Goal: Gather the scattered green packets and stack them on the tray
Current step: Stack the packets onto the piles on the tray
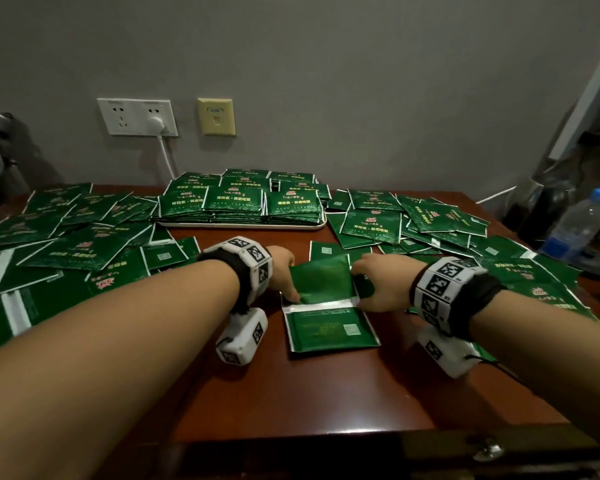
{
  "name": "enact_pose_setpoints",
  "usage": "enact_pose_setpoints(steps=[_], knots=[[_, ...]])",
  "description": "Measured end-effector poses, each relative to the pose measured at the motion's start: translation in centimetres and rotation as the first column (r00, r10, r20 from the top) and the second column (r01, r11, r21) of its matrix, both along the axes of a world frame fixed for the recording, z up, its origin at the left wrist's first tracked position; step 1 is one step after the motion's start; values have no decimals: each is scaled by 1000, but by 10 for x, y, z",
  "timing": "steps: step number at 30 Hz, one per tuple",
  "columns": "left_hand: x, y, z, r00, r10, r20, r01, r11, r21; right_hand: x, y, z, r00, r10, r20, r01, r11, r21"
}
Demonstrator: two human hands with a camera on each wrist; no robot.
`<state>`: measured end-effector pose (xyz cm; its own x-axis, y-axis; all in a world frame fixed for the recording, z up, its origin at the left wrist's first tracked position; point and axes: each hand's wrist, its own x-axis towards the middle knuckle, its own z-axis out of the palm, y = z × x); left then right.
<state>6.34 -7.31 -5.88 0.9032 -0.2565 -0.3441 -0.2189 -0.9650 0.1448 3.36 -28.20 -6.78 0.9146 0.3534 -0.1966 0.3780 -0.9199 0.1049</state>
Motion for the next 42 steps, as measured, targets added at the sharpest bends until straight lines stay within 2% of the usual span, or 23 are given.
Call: enact_pose_setpoints(steps=[3, 5, 7, 11, 14, 18, 21, 24, 27, 29, 31, 33, 36, 39, 40, 42], knots=[[-7, 29, 9, 996, 18, 85, -15, 999, -40, -13, 8, 0, 999, 24, -27, -23, 999, 26], [-12, 50, 15, 982, 26, 187, -25, 1000, -7, -22, 18, -1, 998, 45, -32, -45, 999, 23], [-23, 68, 19, 974, -2, 226, -4, 1000, 28, -31, 31, -2, 995, 94, -30, -93, 995, 28], [-52, 82, 17, 990, -100, 103, 86, 988, 129, -51, 57, 1, 978, 207, 0, -206, 972, -110], [-68, 87, 8, 993, -120, 18, 117, 988, 104, -67, 71, 5, 956, 295, -1, -281, 912, -299], [-77, 81, 1, 988, -132, 76, 133, 991, 3, -76, 79, 12, 926, 378, -16, -337, 807, -485], [-80, 75, -3, 983, -151, 106, 149, 988, 29, -78, 83, 10, 914, 404, 36, -331, 794, -510], [-80, 72, -3, 977, -175, 125, 167, 983, 73, -75, 82, 14, 939, 328, 107, -251, 863, -438], [-75, 75, -5, 978, -169, 119, 152, 979, 138, -65, 77, 28, 978, 115, 176, -67, 965, -254], [-73, 80, -6, 982, -142, 128, 119, 978, 168, -54, 73, 33, 989, -89, 121, 97, 993, -60], [-71, 84, -9, 985, -108, 134, 83, 980, 182, -43, 71, 32, 971, -241, 5, 240, 968, 71], [-69, 87, -10, 987, -91, 135, 69, 984, 165, -41, 70, 29, 941, -325, -96, 331, 943, 49], [-67, 88, -11, 984, -107, 143, 90, 988, 124, -47, 70, 25, 934, -328, -143, 318, 944, -86], [-66, 87, -12, 980, -118, 163, 103, 990, 96, -52, 76, 22, 887, -342, -310, 334, 939, -81], [-66, 86, -12, 979, -116, 168, 102, 990, 93, -53, 77, 21, 877, -335, -344, 319, 942, -102], [-66, 86, -13, 978, -110, 177, 96, 991, 89, -50, 80, 24, 930, -234, -284, 194, 967, -162]])
